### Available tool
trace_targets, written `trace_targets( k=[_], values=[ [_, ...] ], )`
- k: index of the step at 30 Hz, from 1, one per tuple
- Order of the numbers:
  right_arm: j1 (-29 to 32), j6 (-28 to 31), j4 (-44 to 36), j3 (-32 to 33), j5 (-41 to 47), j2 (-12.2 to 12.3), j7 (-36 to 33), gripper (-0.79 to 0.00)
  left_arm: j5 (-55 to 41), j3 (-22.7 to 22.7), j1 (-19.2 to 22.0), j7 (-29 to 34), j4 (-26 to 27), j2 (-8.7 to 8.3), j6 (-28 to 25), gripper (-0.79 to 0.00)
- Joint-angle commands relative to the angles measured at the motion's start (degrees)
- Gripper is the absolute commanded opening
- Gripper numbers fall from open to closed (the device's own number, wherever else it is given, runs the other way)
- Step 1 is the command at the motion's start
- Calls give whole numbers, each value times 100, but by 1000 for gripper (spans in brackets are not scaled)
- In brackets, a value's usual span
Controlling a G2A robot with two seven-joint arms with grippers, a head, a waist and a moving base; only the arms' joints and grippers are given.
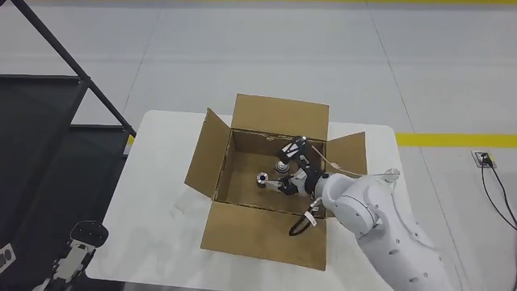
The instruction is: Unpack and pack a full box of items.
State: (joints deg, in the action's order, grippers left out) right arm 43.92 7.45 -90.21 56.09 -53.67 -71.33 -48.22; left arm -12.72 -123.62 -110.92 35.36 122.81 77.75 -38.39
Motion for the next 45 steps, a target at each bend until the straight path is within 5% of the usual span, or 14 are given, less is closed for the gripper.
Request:
trace_targets(
  k=[1,10,11,12,22,27,31,38,45],
  values=[
    [-279,-330,426,-296,-170,-93,-3,0,0,0,0,0,0,0,0,0],
    [-1018,-1053,1787,-1011,-326,-466,191,-12,0,0,0,0,0,0,0,0],
    [-1067,-1055,1899,-1036,-299,-494,199,-354,0,0,0,0,0,0,0,0],
    [-1120,-1088,2015,-1050,-290,-519,197,-456,0,0,0,0,0,0,0,0],
    [-1364,-831,2644,-1146,-66,-694,204,-785,0,0,0,0,0,0,0,0],
    [-1192,-739,2255,-934,-137,-644,422,-785,0,0,0,0,0,0,0,0],
    [-620,-930,1098,-583,-651,-458,250,-785,0,0,0,0,0,0,0,0],
    [1159,-1769,-1669,471,-2143,-80,194,-785,0,0,0,0,0,0,0,0],
    [3046,-2138,-3261,2050,-2291,130,827,-785,0,0,0,0,0,0,0,0]
  ],
)
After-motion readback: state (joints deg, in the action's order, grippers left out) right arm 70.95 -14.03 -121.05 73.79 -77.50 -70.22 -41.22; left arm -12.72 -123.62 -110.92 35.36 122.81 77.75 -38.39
